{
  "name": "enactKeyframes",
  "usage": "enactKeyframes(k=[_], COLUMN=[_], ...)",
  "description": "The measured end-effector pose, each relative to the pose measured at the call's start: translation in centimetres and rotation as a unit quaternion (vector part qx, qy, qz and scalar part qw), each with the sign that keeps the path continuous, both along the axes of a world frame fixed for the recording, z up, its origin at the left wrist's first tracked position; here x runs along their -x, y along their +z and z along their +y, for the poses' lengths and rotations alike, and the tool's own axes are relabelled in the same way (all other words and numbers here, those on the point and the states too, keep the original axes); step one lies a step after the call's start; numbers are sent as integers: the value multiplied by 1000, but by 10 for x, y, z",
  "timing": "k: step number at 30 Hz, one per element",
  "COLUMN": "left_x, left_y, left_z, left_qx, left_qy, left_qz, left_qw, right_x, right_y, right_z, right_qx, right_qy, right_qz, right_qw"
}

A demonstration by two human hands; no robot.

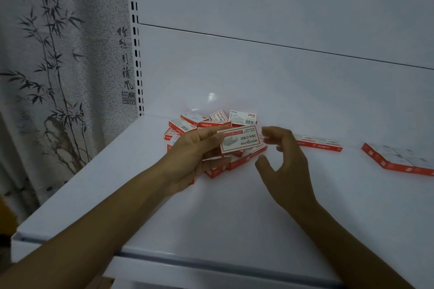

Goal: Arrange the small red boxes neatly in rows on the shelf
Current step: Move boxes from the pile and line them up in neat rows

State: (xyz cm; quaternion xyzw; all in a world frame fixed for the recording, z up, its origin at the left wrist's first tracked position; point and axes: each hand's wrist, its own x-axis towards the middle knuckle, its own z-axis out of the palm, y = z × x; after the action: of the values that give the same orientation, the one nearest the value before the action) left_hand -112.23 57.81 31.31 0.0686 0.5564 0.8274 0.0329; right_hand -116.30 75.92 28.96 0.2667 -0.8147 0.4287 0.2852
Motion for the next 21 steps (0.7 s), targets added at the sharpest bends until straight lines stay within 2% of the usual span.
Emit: enactKeyframes(k=[9, 12, 14, 17, 19, 21], left_x=[2, 2, 5, 11, 14, 15], left_y=[-2, -2, 0, 10, 15, 13], left_z=[-1, 3, 7, 17, 33, 55], left_qx=[35, 31, 27, 32, 42, 46], left_qy=[24, 21, 21, 31, 37, 34], left_qz=[4, 10, 27, 44, 52, 64], left_qw=[999, 999, 999, 998, 997, 996], right_x=[-4, -8, -11, -13, -13, -13], right_y=[3, 19, 30, 37, 35, 34], right_z=[-5, -1, 4, 15, 23, 32], right_qx=[-68, -9, 78, 174, 245, 316], right_qy=[32, 85, 135, 190, 222, 225], right_qz=[-46, -142, -268, -426, -485, -498], right_qw=[996, 986, 951, 867, 810, 775])
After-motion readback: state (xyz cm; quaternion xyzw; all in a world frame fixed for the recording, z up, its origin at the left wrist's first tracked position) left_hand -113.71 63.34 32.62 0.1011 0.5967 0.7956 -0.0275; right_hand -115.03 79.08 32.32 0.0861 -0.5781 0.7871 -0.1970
